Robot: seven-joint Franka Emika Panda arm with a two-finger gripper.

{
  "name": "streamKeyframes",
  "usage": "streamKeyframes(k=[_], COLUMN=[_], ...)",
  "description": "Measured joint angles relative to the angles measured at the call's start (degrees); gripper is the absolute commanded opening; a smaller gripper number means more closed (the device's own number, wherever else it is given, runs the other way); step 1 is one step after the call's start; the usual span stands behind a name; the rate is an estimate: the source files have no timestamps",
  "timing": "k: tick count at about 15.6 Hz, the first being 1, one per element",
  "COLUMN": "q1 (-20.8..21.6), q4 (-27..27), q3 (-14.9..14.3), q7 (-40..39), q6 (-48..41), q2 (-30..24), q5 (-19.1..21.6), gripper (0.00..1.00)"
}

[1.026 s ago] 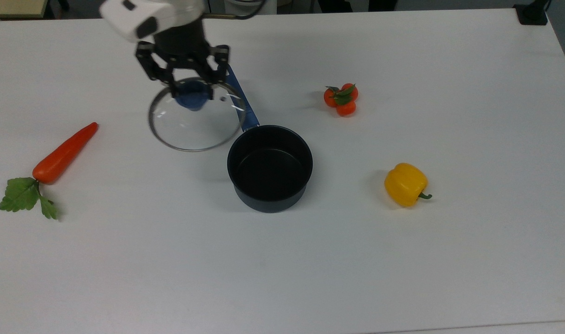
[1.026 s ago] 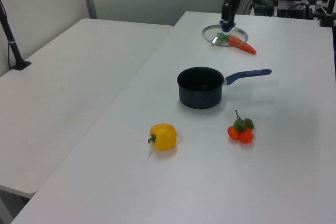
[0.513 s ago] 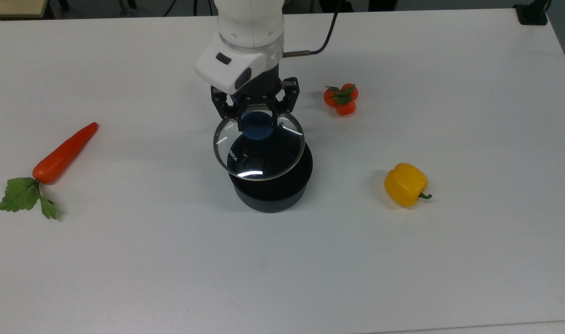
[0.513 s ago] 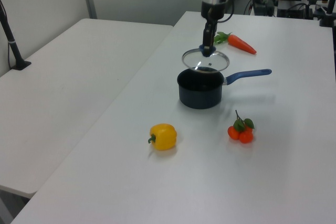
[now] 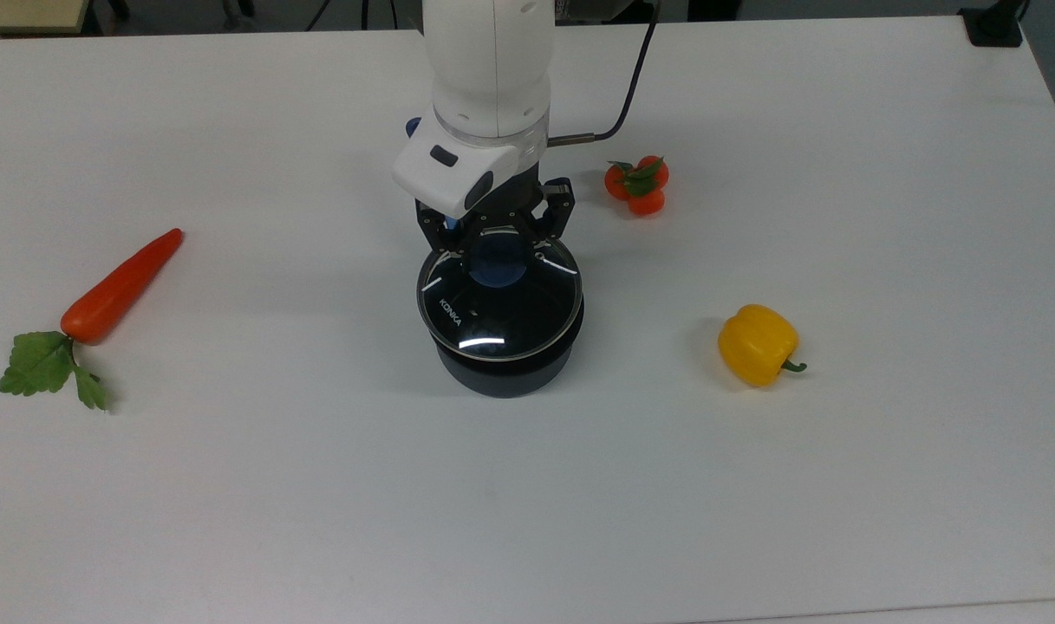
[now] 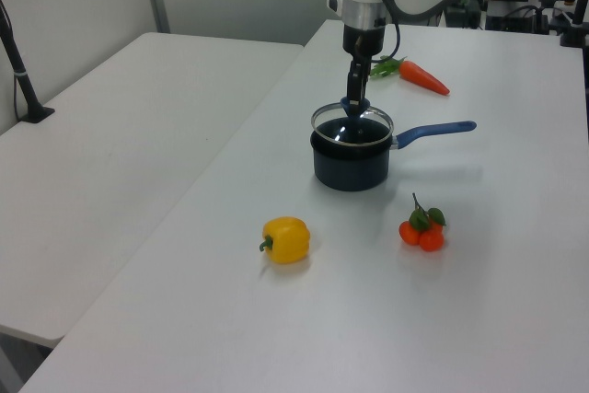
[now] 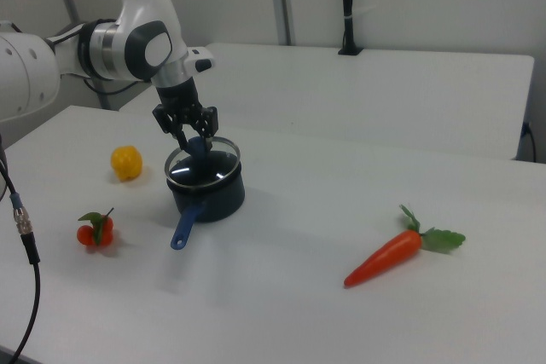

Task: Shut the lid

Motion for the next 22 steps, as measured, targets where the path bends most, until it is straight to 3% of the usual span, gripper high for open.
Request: streamKeyframes(k=[22], q1=[0.85], q4=[0.06], q3=[-0.27], q7=[-0.01], q6=[0.38], q2=[1.97], q5=[-0.1], gripper=[0.36])
